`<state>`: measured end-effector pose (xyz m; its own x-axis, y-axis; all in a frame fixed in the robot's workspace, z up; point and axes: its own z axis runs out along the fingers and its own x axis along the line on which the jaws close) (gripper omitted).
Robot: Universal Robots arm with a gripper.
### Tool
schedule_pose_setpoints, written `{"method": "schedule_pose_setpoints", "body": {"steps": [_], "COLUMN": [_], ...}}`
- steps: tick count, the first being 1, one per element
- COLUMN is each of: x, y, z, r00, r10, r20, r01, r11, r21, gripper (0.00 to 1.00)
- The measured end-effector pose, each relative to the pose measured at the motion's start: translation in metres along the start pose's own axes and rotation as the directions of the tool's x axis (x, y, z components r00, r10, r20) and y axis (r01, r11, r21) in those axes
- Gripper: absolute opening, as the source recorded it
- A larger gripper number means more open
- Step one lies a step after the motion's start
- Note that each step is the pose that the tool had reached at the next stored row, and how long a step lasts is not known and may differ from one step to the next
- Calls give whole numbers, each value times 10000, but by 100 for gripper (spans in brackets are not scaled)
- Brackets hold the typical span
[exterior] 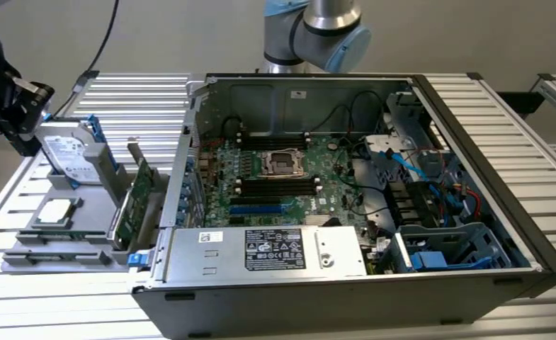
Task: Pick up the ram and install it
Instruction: 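Reach for the ram, then pick up the ram and move it above insertion slot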
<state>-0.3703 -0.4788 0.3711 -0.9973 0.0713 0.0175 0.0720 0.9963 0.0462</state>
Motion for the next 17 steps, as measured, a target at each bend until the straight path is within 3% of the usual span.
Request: {"method": "schedule_pose_setpoints", "body": {"steps": [17], "x": [8], "y": [-2], "z": [11], "r00": [10000], "r10": [-25], "r20": [-2], "r01": [25], "r11": [10000], "r21": [1], "gripper": [11]}}
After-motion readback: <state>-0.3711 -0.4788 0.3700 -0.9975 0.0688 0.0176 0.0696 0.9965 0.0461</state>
